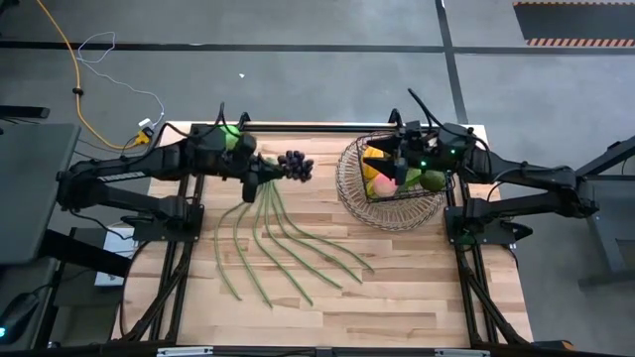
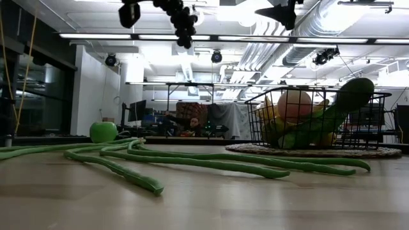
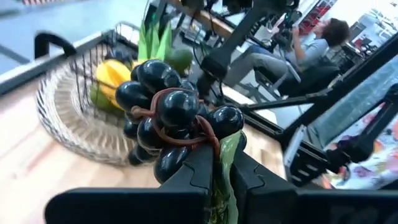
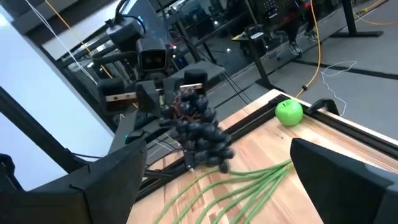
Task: Build produce basket
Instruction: Put the dark purple grapes into the wire basket
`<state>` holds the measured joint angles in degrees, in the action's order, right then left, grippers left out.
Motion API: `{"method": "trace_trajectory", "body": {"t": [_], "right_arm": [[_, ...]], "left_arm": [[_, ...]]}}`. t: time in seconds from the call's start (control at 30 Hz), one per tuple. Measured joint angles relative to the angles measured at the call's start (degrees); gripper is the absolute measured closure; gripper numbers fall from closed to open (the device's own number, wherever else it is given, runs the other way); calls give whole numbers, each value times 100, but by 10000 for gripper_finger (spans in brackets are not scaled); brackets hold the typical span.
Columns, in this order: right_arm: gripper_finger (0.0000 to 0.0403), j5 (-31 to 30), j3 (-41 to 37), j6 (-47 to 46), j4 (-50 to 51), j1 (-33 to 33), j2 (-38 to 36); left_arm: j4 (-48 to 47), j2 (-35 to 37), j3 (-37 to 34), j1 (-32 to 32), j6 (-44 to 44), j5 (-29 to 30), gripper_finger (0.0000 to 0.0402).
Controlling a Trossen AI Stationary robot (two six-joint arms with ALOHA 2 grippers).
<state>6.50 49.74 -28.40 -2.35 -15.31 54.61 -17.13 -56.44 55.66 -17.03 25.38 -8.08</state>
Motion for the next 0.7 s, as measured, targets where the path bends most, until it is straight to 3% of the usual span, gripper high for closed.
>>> {"method": "trace_trajectory", "body": {"t": [0.2, 0.7], "right_arm": [[17, 6, 0, 21, -212, 0, 208], [17, 66, 0, 142, -282, 0, 493]], "left_arm": [[480, -165, -2, -179, -451, 105, 398], [833, -473, -7, -230, -355, 103, 397]]}}
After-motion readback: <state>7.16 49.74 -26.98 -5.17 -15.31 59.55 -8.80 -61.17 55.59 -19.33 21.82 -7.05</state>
